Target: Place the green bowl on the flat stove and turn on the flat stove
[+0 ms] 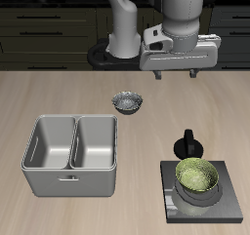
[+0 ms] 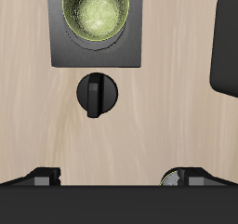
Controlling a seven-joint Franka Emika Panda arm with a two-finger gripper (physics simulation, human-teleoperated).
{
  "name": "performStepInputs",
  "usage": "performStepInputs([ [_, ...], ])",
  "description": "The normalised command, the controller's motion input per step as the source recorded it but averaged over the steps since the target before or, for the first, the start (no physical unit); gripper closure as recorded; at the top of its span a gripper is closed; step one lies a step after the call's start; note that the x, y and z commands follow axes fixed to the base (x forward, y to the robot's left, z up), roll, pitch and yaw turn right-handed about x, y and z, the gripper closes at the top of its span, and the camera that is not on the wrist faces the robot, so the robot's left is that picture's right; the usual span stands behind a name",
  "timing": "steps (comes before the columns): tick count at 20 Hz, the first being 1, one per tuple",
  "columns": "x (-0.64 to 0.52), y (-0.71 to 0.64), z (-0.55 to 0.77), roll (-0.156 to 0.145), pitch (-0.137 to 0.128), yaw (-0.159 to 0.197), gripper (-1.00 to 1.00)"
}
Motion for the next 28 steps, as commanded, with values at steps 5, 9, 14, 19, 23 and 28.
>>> performStepInputs([
  [5, -0.23, 0.23, -0.05, 0.031, -0.008, -0.016, -1.00],
  [9, -0.16, 0.17, -0.08, 0.019, -0.003, -0.018, -1.00],
  [14, -0.15, 0.14, -0.10, 0.027, 0.002, -0.021, -1.00],
  [19, -0.10, 0.18, -0.08, 0.031, -0.008, -0.013, -1.00],
  [23, -0.26, 0.11, -0.01, 0.034, -0.098, 0.041, -1.00],
  [28, -0.20, 0.03, -0.02, 0.017, -0.100, 0.049, -1.00],
])
